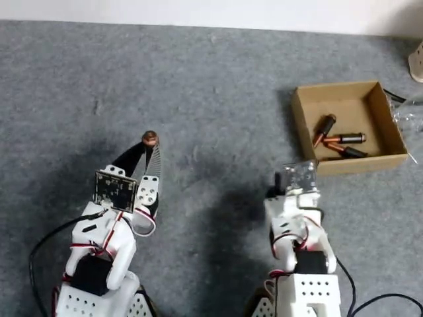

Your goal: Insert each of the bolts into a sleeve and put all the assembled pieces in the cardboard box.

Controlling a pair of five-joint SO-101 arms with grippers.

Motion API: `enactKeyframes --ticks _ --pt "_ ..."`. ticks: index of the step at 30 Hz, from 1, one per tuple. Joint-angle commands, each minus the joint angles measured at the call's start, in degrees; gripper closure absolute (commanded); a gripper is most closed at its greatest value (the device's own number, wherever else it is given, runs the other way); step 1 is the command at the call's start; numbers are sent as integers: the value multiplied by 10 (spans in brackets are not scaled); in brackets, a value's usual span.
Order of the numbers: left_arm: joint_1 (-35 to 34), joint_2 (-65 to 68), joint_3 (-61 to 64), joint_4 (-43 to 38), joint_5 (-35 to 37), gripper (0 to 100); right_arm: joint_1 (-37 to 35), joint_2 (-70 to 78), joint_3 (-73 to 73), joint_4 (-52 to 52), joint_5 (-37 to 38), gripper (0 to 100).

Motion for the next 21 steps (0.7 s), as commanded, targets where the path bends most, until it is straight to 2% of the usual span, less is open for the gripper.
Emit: enactKeyframes --ticks 1,5,8,11,15,19,21 --pt "-1 -11 13 -85 5 992 -77 -9 7 -130 -7 995" --pt "-1 -11 60 -186 6 992 -154 -9 57 -254 -5 995" --pt "-1 -11 79 -239 7 992 -189 -8 85 -300 -5 995" --pt "2 -11 80 -244 7 992 -206 -9 92 -303 -5 995" --pt "45 -11 76 -246 15 992 -224 -7 92 -299 -5 995" --pt "80 -12 65 -259 112 992 -233 -8 92 -287 -3 995" --pt "86 -11 54 -270 170 992 -233 -8 92 -287 25 995"
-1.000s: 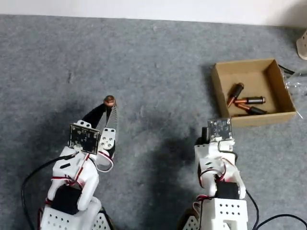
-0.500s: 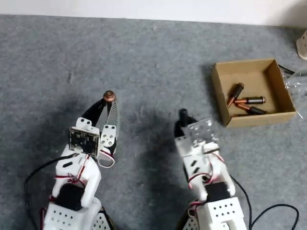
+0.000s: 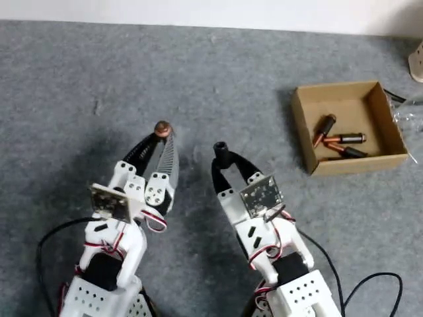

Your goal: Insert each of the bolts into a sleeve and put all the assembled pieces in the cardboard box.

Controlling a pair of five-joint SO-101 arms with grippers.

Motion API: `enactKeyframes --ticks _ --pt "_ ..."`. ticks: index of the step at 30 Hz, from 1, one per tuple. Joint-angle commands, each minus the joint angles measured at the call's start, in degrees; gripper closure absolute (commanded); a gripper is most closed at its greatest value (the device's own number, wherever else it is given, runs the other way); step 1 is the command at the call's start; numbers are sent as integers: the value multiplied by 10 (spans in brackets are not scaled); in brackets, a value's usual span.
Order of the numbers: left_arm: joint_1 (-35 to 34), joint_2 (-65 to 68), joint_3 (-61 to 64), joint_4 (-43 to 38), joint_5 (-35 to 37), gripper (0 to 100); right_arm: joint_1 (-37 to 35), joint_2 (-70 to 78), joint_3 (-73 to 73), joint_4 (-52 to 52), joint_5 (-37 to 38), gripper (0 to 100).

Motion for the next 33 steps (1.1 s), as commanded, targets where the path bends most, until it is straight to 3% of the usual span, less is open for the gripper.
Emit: enactKeyframes --ticks 1,13,24,29,33 --pt "23 -10 -38 -34 119 992 -7 -8 73 -7 41 995" --pt "19 -11 -45 -39 234 992 -22 -5 73 14 63 995" --pt "29 -9 -10 -123 238 993 -43 -5 75 29 64 995" --pt "97 -9 22 -125 234 993 -50 -5 74 29 64 995" --pt "107 -8 29 -122 234 993 -55 -7 75 41 82 995"
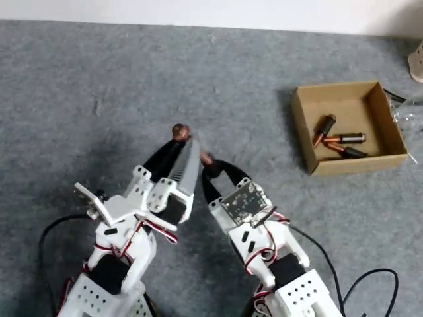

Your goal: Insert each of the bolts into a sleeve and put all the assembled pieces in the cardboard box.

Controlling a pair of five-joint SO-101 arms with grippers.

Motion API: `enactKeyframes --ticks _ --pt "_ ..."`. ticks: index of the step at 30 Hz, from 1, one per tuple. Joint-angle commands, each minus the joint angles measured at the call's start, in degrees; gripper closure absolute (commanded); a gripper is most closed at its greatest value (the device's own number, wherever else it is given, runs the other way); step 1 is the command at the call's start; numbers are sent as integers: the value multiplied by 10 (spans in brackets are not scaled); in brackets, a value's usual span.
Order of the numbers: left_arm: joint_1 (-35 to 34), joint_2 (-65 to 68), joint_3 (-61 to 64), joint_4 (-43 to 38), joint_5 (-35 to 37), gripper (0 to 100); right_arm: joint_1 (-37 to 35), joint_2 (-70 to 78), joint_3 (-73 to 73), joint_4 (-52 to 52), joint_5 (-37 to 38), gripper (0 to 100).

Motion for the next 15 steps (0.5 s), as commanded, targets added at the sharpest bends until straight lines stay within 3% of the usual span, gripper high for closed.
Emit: enactKeyframes --ticks 1,9,15 --pt "11 -8 12 -14 -1 993 -7 -6 74 6 40 995" --pt "-42 -8 12 15 3 993 -5 -8 74 6 57 995" --pt "-43 -8 12 37 4 993 -7 -9 74 1 57 995"
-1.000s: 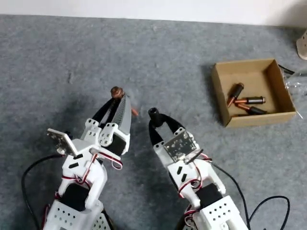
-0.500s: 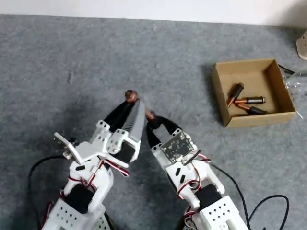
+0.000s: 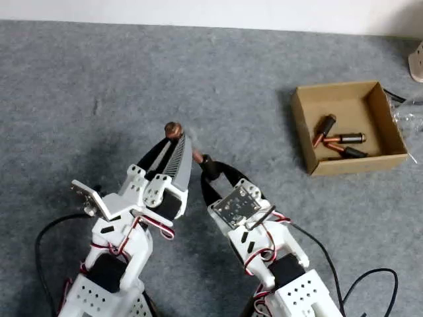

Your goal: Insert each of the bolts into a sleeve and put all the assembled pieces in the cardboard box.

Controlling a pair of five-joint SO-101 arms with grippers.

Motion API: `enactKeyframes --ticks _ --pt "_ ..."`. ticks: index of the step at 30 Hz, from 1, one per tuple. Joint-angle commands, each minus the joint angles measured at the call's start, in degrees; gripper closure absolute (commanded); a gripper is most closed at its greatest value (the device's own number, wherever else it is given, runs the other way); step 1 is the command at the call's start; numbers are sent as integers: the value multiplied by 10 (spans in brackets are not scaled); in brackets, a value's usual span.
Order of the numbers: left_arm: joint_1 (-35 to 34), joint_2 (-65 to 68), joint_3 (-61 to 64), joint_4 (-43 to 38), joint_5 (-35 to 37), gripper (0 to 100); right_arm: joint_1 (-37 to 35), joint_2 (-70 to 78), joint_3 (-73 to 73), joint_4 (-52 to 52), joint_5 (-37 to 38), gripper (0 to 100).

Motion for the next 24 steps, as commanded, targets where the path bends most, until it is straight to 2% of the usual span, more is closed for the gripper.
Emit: enactKeyframes --ticks 1,14,24 --pt "-7 -8 11 3 4 993 -5 -9 74 -7 5 995" --pt "-6 -8 11 32 4 993 -36 -9 74 -23 6 995" --pt "-6 -7 11 55 4 993 -7 -10 74 -68 4 995"
